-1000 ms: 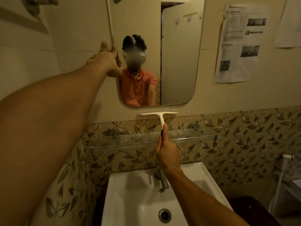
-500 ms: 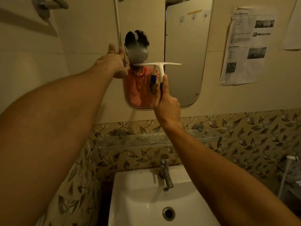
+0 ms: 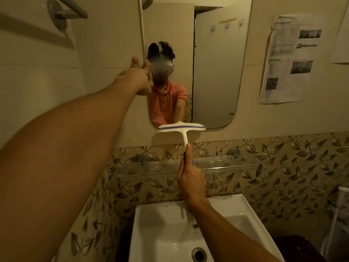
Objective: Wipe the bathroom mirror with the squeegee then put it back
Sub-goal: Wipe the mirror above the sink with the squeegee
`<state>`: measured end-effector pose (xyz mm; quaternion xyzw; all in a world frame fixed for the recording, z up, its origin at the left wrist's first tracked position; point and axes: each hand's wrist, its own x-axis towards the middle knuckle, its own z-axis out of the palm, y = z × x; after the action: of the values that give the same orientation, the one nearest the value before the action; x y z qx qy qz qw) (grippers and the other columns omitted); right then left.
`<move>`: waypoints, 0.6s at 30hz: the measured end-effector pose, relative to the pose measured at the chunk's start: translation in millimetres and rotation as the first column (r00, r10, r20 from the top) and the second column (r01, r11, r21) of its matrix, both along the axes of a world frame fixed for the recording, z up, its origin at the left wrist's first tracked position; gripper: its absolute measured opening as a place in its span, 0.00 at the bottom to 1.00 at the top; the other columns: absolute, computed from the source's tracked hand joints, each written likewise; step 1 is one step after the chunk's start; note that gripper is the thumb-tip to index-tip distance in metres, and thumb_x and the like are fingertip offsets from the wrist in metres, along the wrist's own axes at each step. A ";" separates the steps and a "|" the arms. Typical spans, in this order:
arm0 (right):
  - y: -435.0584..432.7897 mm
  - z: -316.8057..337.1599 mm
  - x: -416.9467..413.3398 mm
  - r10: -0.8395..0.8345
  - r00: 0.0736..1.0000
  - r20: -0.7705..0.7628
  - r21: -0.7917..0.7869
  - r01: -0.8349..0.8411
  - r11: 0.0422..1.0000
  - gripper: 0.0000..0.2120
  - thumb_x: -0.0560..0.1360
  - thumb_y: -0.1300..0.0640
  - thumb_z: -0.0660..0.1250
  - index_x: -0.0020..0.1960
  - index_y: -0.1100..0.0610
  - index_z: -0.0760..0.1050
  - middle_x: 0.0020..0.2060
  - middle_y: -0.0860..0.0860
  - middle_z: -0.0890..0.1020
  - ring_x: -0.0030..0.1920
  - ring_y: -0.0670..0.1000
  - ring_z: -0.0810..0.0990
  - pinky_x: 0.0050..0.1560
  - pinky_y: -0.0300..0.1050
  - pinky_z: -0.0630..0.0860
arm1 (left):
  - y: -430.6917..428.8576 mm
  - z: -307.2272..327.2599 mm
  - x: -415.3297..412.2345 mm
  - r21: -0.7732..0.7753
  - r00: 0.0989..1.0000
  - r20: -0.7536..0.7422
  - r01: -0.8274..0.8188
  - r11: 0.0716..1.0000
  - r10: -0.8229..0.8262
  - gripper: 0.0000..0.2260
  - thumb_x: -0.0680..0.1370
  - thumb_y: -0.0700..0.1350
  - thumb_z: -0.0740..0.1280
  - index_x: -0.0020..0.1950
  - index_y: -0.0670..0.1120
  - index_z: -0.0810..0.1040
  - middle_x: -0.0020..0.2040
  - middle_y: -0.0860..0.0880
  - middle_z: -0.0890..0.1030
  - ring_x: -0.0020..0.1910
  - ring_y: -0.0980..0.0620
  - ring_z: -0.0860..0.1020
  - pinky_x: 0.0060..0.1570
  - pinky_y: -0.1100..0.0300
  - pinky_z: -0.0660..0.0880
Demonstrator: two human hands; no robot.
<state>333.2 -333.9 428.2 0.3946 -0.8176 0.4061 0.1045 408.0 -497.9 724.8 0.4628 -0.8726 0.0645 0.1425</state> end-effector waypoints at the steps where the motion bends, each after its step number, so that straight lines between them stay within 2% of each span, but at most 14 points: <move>1: 1.4 -4.6 -1.1 -0.003 1.000 0.005 0.016 0.003 1.000 0.28 0.86 0.44 0.46 0.80 0.38 0.35 0.35 0.51 0.77 0.32 0.52 0.74 0.33 0.46 0.71 | 0.1 -0.4 0.1 -0.002 1.000 -0.001 0.002 1.000 -0.002 0.39 0.82 0.54 0.62 0.81 0.53 0.35 0.80 0.43 0.33 0.79 0.35 0.53 0.72 0.37 0.59; 3: 2.6 -5.3 -5.7 0.007 1.000 0.014 0.026 -0.007 1.000 0.29 0.86 0.44 0.47 0.80 0.38 0.35 0.35 0.50 0.78 0.32 0.51 0.75 0.32 0.47 0.73 | -1.1 0.0 0.5 0.006 1.000 0.003 0.007 1.000 -0.007 0.40 0.82 0.52 0.62 0.81 0.53 0.35 0.80 0.43 0.32 0.79 0.35 0.52 0.72 0.38 0.59; 6: 6.2 0.2 -12.5 0.034 0.999 0.017 -0.040 -0.033 0.999 0.29 0.85 0.44 0.50 0.80 0.37 0.38 0.34 0.49 0.79 0.32 0.50 0.78 0.32 0.51 0.77 | -3.4 2.0 2.3 0.022 1.000 0.008 0.024 0.999 -0.024 0.40 0.82 0.51 0.62 0.81 0.54 0.34 0.80 0.43 0.32 0.80 0.37 0.50 0.73 0.38 0.58; 11: 17.3 5.3 -22.4 0.056 0.998 -0.007 -0.062 -0.056 0.996 0.30 0.85 0.45 0.53 0.80 0.37 0.40 0.32 0.45 0.77 0.30 0.46 0.76 0.32 0.48 0.79 | -6.9 0.1 9.9 0.010 0.998 0.001 0.065 0.998 -0.065 0.43 0.78 0.41 0.63 0.81 0.55 0.35 0.80 0.47 0.32 0.79 0.36 0.55 0.72 0.38 0.63; 14: 23.4 16.4 -22.6 0.093 0.996 0.002 -0.118 -0.093 0.989 0.29 0.84 0.46 0.54 0.79 0.35 0.43 0.30 0.45 0.76 0.27 0.46 0.75 0.26 0.39 0.74 | -9.2 -0.5 9.1 -0.009 0.998 -0.004 0.068 0.998 -0.068 0.44 0.78 0.39 0.64 0.81 0.55 0.36 0.80 0.47 0.33 0.78 0.36 0.56 0.71 0.38 0.65; 18: 26.9 72.9 -13.0 0.109 0.991 -0.083 -0.326 -0.130 0.936 0.28 0.81 0.41 0.50 0.79 0.34 0.45 0.27 0.46 0.74 0.24 0.46 0.72 0.22 0.37 0.66 | -9.3 2.2 8.6 -0.001 0.998 0.000 0.068 0.998 -0.068 0.44 0.77 0.37 0.64 0.81 0.55 0.36 0.80 0.47 0.33 0.79 0.37 0.56 0.71 0.38 0.65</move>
<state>320.2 -307.0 501.1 0.4331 -0.7086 0.5303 0.1704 416.6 -507.1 727.0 0.4325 -0.8878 0.0601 0.1451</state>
